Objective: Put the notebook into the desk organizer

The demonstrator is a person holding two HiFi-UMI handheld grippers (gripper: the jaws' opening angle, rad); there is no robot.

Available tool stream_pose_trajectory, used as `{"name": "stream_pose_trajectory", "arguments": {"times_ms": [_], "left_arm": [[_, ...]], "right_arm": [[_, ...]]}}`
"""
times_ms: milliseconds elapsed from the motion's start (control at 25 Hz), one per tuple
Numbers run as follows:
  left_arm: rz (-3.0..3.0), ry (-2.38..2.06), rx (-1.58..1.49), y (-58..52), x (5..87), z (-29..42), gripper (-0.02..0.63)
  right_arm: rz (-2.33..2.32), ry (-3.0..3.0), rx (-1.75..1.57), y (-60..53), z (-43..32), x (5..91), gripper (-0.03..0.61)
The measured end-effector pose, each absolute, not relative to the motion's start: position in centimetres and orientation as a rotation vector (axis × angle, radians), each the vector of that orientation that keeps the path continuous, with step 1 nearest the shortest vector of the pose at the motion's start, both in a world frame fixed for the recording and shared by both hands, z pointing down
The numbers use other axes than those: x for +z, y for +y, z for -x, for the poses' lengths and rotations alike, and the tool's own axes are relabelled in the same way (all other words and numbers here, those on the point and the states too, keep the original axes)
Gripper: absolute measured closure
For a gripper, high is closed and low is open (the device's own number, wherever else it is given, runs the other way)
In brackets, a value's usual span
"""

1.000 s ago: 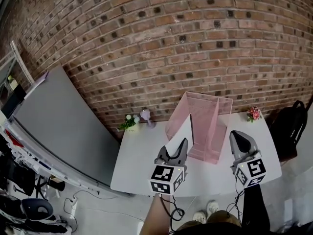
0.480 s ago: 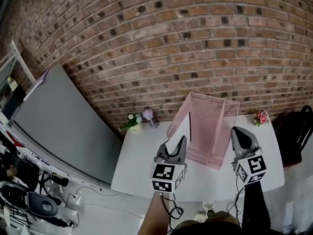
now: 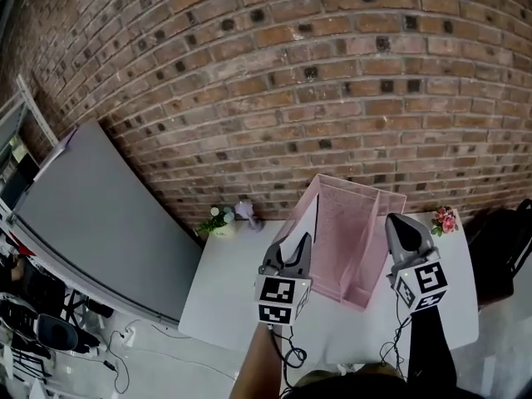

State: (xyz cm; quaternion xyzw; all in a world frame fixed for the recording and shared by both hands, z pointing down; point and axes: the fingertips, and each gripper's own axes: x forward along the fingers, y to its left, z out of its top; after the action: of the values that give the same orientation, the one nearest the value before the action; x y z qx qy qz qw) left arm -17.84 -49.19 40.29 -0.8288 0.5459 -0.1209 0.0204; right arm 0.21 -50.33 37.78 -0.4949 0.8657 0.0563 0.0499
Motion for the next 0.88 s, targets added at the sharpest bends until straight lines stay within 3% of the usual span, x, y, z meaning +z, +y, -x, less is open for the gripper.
{"name": "stream_pose_trajectory", "arguments": {"times_ms": [560, 880], "left_arm": [[2.304, 1.827, -0.596, -56.3, 43.5, 18.1, 0.597], [2.497, 1.779, -0.72, -57.4, 47.2, 15.5, 0.575]], "right_arm": [[1.482, 2.679, 0.154, -55.3, -2.1, 39.2, 0.58], [1.501, 2.678, 0.147, -56.3, -3.3, 39.9, 0.58]]}}
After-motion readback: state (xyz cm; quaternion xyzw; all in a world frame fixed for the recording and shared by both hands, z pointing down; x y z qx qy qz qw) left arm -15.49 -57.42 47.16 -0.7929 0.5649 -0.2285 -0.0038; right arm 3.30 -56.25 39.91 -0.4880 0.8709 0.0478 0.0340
